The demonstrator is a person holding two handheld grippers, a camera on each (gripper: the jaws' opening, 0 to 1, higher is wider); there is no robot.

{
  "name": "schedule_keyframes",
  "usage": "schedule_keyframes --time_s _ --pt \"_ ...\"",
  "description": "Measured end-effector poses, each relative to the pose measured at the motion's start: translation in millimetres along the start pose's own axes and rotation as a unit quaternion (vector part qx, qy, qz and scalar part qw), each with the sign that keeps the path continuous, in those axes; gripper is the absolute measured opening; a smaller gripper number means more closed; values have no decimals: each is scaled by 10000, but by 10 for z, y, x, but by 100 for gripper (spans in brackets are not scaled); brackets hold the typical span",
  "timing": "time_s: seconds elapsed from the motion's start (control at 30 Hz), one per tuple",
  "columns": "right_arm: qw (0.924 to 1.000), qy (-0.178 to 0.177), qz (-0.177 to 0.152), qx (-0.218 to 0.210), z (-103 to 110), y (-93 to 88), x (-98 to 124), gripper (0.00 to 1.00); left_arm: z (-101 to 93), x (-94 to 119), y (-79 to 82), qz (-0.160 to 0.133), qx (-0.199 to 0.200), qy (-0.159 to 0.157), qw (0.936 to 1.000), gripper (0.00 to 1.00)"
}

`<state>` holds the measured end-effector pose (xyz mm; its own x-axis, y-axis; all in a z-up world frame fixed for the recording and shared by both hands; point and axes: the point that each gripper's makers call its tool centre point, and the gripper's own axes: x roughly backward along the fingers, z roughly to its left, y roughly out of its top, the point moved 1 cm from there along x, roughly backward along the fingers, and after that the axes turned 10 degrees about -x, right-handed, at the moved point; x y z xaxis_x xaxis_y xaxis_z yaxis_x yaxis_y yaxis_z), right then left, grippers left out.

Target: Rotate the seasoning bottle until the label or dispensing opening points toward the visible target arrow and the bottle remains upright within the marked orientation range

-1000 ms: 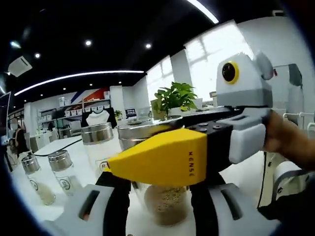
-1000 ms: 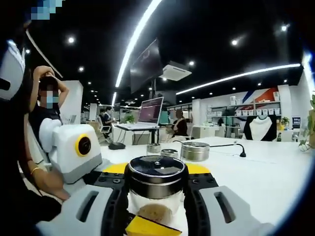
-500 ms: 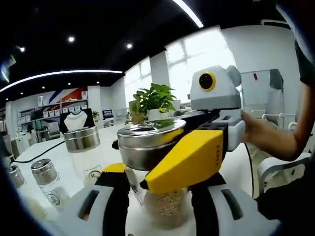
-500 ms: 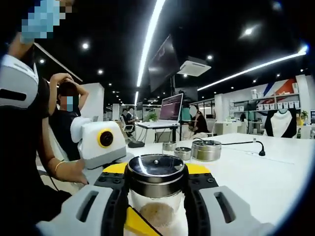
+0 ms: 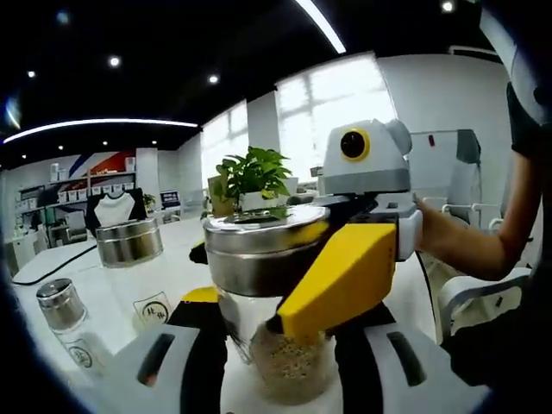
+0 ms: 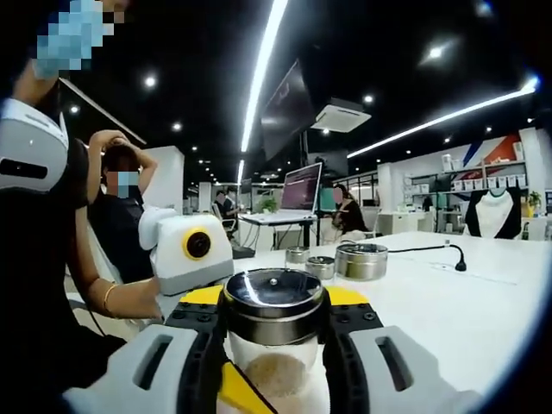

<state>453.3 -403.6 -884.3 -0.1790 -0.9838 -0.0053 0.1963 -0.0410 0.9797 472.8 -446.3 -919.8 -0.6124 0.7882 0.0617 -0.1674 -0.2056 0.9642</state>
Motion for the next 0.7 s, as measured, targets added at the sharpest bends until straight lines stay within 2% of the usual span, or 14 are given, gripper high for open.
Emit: schedule_keyframes --time_s 0.17,0.43,0.53,0.6,0.7 --pt "9989 -313 -167 -291 -67 -15 24 42 28 -12 0 -70 117 207 9997 49" --pt "9934 -947 -348 -553 -146 -43 73 42 91 -44 -24 30 296 653 9974 48" --pt "9845 -1461 -688 -685 -192 -32 91 43 127 -55 -37 61 428 879 9952 48" --pt "9802 -1624 -712 -880 -203 -62 98 43 138 -54 -39 49 468 1001 9939 48" --pt "9784 -1839 -692 -649 -210 -30 114 42 143 -54 -50 87 486 1265 9907 47"
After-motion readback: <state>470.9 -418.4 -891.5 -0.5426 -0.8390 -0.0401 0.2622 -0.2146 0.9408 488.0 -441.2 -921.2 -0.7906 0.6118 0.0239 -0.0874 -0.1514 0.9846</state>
